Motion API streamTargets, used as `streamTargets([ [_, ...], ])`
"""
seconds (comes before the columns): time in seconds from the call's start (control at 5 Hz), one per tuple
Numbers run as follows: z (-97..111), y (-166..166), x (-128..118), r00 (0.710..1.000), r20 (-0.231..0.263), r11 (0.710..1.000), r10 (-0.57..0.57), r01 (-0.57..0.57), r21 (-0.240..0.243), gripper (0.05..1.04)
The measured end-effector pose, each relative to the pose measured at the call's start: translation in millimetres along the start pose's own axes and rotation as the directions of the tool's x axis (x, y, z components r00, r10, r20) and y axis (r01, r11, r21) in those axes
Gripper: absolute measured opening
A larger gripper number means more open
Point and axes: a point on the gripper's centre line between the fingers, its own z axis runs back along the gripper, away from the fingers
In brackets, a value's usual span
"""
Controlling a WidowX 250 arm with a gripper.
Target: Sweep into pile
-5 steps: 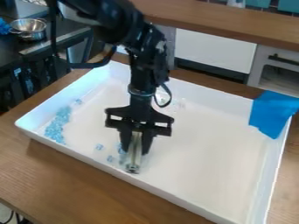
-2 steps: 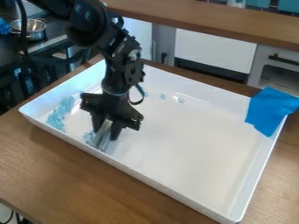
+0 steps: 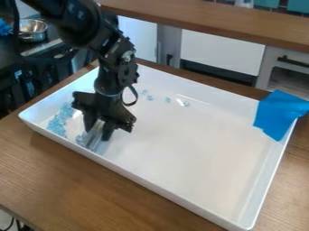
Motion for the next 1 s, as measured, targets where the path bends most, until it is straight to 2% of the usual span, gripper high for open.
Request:
streamTargets([
  [0.2,-1,6,7,1.000,0.000,0.999,0.004,-0.004,0.043,0.383],
  [0.4,-2,18,9,1.000,-0.011,0.998,0.014,-0.013,0.060,0.383],
  [0.8,-5,47,17,0.999,-0.033,0.992,-0.005,0.009,0.127,0.383],
  [1.0,-6,47,17,0.999,-0.036,0.993,-0.023,0.027,0.113,0.383],
])
